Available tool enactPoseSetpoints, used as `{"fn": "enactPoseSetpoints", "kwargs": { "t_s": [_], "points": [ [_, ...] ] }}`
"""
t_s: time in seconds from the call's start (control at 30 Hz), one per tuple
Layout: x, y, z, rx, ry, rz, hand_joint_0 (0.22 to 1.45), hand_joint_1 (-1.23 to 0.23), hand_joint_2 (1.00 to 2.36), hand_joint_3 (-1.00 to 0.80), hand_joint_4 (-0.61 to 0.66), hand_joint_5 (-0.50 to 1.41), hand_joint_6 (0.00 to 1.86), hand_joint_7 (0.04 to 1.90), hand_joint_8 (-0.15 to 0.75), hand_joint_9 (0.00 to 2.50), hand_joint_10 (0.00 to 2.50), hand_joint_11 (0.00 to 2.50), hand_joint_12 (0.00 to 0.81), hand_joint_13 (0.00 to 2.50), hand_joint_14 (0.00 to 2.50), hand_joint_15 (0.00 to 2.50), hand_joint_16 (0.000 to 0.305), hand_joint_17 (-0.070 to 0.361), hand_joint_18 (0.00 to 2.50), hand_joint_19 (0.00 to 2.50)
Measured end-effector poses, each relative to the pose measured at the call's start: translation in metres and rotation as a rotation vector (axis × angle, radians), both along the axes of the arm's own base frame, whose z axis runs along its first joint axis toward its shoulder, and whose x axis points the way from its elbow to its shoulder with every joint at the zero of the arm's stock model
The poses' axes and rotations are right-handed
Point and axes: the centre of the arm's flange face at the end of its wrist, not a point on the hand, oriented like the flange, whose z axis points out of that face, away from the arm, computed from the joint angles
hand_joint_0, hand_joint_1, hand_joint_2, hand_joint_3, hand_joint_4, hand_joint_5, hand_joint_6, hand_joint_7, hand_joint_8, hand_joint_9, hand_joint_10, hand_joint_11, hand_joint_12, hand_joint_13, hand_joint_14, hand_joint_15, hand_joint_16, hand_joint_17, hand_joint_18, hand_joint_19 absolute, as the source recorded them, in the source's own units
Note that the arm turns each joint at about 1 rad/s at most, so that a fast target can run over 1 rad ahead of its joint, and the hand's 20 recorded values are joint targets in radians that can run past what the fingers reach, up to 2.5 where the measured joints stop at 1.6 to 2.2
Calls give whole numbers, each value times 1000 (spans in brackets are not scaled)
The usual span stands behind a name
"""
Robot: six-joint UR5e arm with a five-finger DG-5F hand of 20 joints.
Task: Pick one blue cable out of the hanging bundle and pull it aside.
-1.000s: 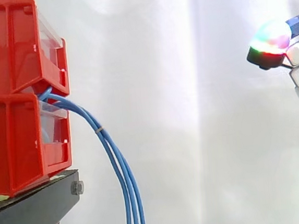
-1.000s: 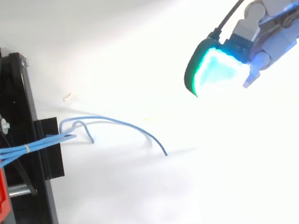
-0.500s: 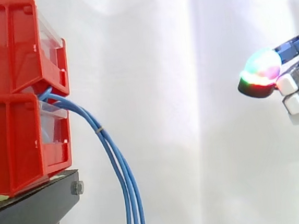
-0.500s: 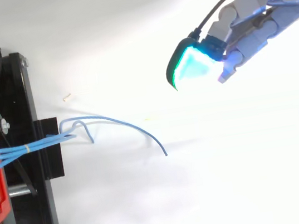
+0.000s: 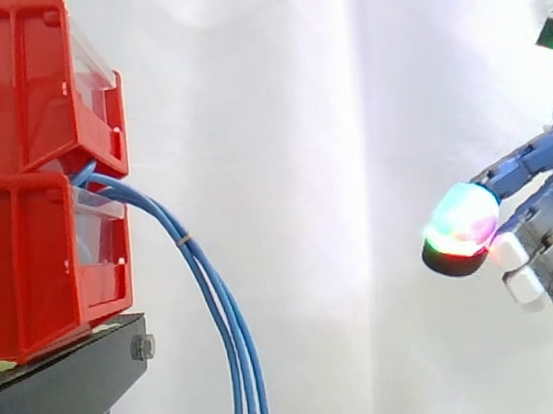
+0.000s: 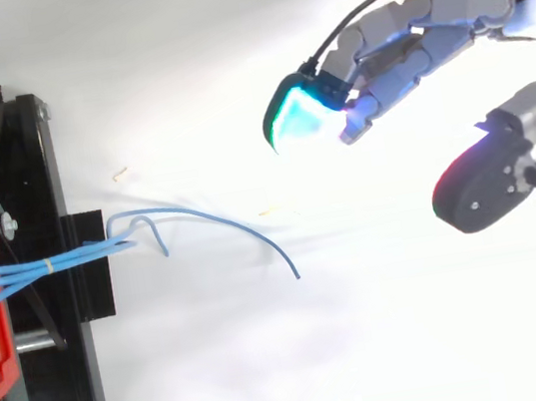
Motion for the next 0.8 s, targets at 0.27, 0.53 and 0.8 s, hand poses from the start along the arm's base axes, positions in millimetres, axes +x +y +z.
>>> {"fn": "enactPoseSetpoints", "kwargs": {
  "t_s": [0.27,0.53,0.8],
  "points": [
    [10,-1,-16,-9,-21,-51,527,-622,1002,-465,190,-204,501,652,247,718,6,162,310,621,10,261,43,96,391,201],
    [31,2,-48,-5,-72,-58,527,-621,1002,-465,194,-201,501,656,249,722,6,175,312,628,10,259,43,96,396,211],
    [57,8,-72,3,-162,-78,528,-622,1002,-465,196,-200,501,654,250,728,6,177,311,632,10,264,43,96,400,218]
  ]
}}
